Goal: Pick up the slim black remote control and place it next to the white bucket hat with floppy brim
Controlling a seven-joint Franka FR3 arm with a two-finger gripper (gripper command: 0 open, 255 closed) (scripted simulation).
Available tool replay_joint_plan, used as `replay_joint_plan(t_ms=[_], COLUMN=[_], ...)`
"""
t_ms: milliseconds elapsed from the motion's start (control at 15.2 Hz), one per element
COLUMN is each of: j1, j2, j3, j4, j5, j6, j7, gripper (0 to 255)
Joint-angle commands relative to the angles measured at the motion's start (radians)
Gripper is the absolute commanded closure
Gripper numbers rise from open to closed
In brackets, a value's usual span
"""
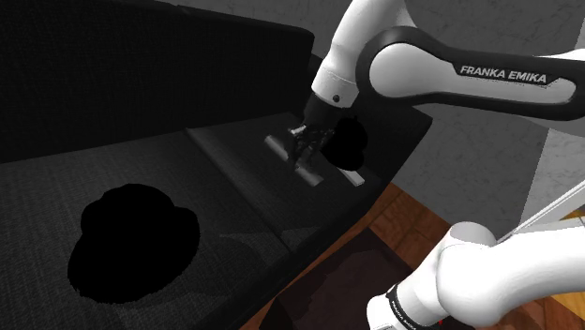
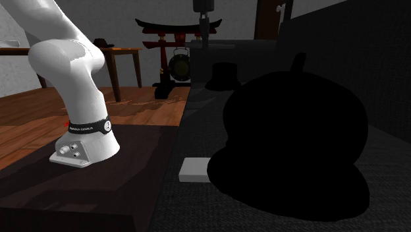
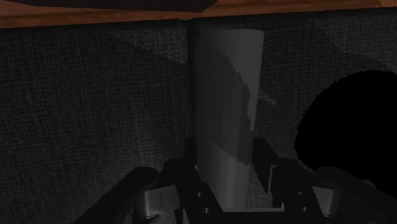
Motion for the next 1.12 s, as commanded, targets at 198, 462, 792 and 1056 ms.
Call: replay_joint_plan(t_ms=[198, 462, 792, 1056], j1=[0.045, 0.077, 0.101, 0.103], j2=[0.000, 0.025, 0.066, 0.074], j3=[0.091, 0.169, 0.245, 0.253], j4=[0.011, 0.042, 0.060, 0.012], j5=[0.031, 0.049, 0.057, 0.061], j6=[0.004, 0.012, 0.048, 0.102], j7=[0.122, 0.223, 0.316, 0.314], gripper=[255, 255, 255, 255])
